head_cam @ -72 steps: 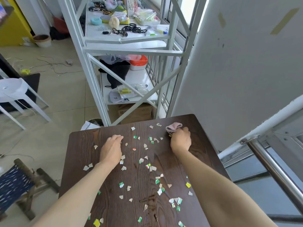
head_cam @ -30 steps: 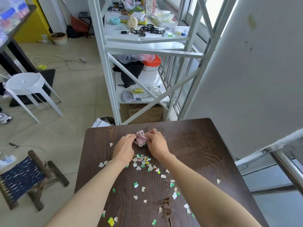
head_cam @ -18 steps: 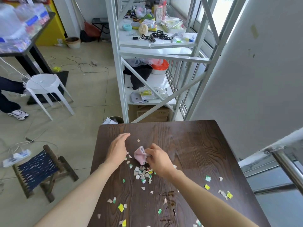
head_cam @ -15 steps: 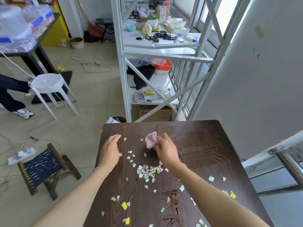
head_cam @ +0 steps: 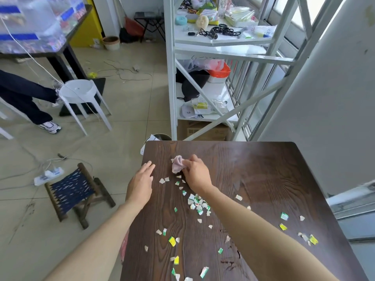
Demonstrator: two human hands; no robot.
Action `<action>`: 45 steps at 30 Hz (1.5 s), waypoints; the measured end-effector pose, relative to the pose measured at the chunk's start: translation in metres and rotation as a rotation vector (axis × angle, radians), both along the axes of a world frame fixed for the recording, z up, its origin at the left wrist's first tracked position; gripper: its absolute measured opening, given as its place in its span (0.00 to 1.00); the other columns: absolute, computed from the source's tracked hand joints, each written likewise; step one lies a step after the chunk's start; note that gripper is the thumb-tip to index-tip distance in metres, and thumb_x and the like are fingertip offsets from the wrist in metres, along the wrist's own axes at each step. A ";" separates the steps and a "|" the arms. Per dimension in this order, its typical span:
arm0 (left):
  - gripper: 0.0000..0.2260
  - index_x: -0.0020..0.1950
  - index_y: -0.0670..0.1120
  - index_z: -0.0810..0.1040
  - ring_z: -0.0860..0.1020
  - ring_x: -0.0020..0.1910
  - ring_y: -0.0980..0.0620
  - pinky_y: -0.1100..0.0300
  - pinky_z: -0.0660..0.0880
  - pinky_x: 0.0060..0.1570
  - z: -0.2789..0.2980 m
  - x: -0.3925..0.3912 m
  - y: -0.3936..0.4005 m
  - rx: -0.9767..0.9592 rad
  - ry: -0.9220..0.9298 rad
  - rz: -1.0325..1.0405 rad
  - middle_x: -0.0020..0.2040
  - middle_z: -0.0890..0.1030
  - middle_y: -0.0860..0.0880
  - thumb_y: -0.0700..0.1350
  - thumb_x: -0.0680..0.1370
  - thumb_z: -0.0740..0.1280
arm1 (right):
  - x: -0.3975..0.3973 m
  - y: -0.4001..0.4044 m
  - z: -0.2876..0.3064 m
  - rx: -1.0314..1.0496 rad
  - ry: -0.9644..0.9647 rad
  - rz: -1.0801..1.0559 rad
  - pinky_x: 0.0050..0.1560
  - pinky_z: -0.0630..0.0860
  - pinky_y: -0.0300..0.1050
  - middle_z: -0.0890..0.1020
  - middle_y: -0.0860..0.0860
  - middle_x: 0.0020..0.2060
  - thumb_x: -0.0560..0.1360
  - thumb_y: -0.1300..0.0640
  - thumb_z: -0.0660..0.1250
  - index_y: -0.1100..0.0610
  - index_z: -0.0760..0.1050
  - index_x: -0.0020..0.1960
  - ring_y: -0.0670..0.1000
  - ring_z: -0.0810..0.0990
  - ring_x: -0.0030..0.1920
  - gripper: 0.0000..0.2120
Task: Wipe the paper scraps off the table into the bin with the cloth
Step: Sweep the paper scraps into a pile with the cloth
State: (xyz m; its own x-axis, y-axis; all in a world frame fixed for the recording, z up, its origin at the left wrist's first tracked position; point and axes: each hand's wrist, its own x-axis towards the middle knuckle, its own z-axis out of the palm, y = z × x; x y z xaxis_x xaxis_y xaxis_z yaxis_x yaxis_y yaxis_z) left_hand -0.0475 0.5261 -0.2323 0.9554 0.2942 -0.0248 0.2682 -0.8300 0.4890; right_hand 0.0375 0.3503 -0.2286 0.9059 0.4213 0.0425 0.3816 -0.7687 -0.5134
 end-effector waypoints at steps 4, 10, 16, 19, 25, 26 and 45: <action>0.20 0.72 0.44 0.67 0.63 0.74 0.50 0.55 0.63 0.70 0.003 0.000 0.000 -0.005 0.011 0.001 0.75 0.63 0.50 0.36 0.80 0.58 | -0.046 -0.015 0.001 -0.008 0.016 0.227 0.41 0.75 0.52 0.74 0.54 0.43 0.73 0.61 0.59 0.57 0.79 0.49 0.56 0.74 0.44 0.10; 0.20 0.71 0.45 0.68 0.62 0.74 0.52 0.56 0.61 0.71 0.007 -0.005 0.005 -0.065 0.005 -0.027 0.75 0.64 0.51 0.35 0.79 0.58 | -0.044 -0.029 0.025 0.048 0.066 0.236 0.38 0.73 0.45 0.72 0.50 0.41 0.75 0.60 0.60 0.55 0.75 0.40 0.49 0.73 0.38 0.07; 0.20 0.68 0.42 0.72 0.68 0.70 0.51 0.66 0.57 0.67 0.005 -0.012 0.018 -0.104 -0.055 -0.069 0.72 0.69 0.50 0.31 0.77 0.59 | 0.025 0.009 0.035 0.114 0.013 -0.245 0.44 0.75 0.49 0.75 0.55 0.49 0.77 0.59 0.59 0.58 0.80 0.51 0.55 0.76 0.46 0.12; 0.20 0.69 0.42 0.71 0.68 0.70 0.52 0.67 0.56 0.67 0.001 -0.011 0.020 -0.120 -0.058 -0.074 0.72 0.69 0.51 0.30 0.77 0.58 | 0.038 0.035 0.016 -0.005 0.149 -0.240 0.53 0.75 0.53 0.74 0.56 0.53 0.78 0.56 0.59 0.53 0.79 0.57 0.58 0.74 0.54 0.13; 0.24 0.69 0.41 0.71 0.68 0.70 0.50 0.66 0.56 0.68 -0.001 -0.007 0.030 -0.159 -0.027 -0.114 0.71 0.69 0.50 0.27 0.75 0.58 | -0.015 0.051 0.008 -0.025 0.077 0.133 0.50 0.74 0.53 0.77 0.56 0.50 0.75 0.59 0.59 0.54 0.81 0.53 0.58 0.75 0.51 0.12; 0.24 0.69 0.41 0.71 0.68 0.70 0.50 0.66 0.56 0.68 -0.001 -0.007 0.031 -0.165 -0.023 -0.123 0.71 0.70 0.49 0.26 0.74 0.58 | -0.027 0.048 0.009 -0.031 0.075 0.211 0.50 0.74 0.54 0.78 0.56 0.51 0.75 0.59 0.59 0.55 0.81 0.52 0.59 0.75 0.51 0.12; 0.19 0.71 0.42 0.68 0.63 0.74 0.50 0.57 0.59 0.72 0.010 -0.010 -0.020 -0.051 0.015 -0.168 0.75 0.64 0.48 0.36 0.79 0.57 | -0.022 -0.102 0.054 -0.035 -0.041 -0.046 0.40 0.65 0.45 0.71 0.51 0.37 0.72 0.57 0.57 0.56 0.72 0.35 0.53 0.70 0.40 0.10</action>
State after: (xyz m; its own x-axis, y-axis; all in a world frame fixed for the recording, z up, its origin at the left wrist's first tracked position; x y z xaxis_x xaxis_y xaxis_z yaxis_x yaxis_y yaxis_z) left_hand -0.0573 0.5061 -0.2219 0.9905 0.1281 -0.0505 0.1353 -0.8381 0.5285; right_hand 0.0156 0.2487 -0.1745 0.9222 0.3810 0.0658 0.3655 -0.8033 -0.4702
